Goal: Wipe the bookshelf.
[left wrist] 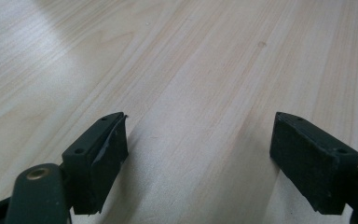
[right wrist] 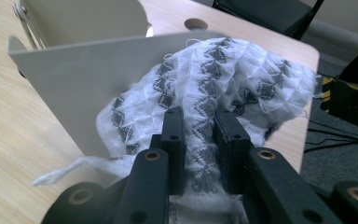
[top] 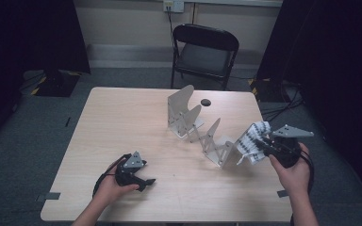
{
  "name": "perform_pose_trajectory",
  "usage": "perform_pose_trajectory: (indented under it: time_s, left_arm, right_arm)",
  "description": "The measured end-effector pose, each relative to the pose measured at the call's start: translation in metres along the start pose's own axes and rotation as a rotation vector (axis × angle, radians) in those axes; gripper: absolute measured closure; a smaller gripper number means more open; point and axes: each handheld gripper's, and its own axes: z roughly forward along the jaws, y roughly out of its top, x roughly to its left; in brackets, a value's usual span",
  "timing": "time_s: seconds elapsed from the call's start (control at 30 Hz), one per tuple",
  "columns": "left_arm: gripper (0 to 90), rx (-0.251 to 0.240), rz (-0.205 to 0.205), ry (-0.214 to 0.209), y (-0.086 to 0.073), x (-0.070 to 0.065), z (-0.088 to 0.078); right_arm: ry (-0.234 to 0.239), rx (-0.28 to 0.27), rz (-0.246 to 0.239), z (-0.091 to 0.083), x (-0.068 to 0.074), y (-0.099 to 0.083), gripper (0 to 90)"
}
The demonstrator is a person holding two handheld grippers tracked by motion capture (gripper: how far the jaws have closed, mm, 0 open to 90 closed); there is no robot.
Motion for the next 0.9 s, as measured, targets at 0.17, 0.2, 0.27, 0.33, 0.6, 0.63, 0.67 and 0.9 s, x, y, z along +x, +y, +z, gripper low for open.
perform_pose_trajectory:
  time_s: [0.17, 0.2, 0.27, 0.33, 0.6, 0.63, 0.67, 0.9]
  left_arm:
    - [18.7, 0.000, 0.000, 0.000, 0.000, 0.000, 0.000]
    - [18.7, 0.000, 0.000, 0.000, 0.000, 0.000, 0.000]
    - [18.7, 0.000, 0.000, 0.000, 0.000, 0.000, 0.000]
    - [18.7, 0.000, 0.000, 0.000, 0.000, 0.000, 0.000]
    - [18.7, 0.000, 0.000, 0.000, 0.000, 0.000, 0.000]
    - [18.7, 0.000, 0.000, 0.001, 0.000, 0.000, 0.000]
    - [18.7, 0.000, 0.000, 0.001, 0.000, 0.000, 0.000]
    - [18.7, -0.001, 0.000, 0.000, 0.000, 0.000, 0.000]
  right_arm:
    - [0.019, 0.022, 0.014, 0.014, 0.003, -0.011, 75.7]
    - [0.020, 0.028, 0.018, 0.017, 0.003, -0.014, 75.7]
    - [0.027, 0.041, 0.028, 0.022, 0.004, -0.020, 75.7]
    - [0.036, 0.048, 0.039, 0.028, 0.005, -0.028, 75.8]
    - [0.066, 0.110, 0.064, 0.050, 0.014, -0.057, 75.7]
    - [0.068, 0.117, 0.069, 0.053, 0.015, -0.060, 75.7]
    - [0.071, 0.123, 0.073, 0.055, 0.016, -0.063, 75.7]
    - [0.083, 0.144, 0.095, 0.068, 0.021, -0.078, 75.5]
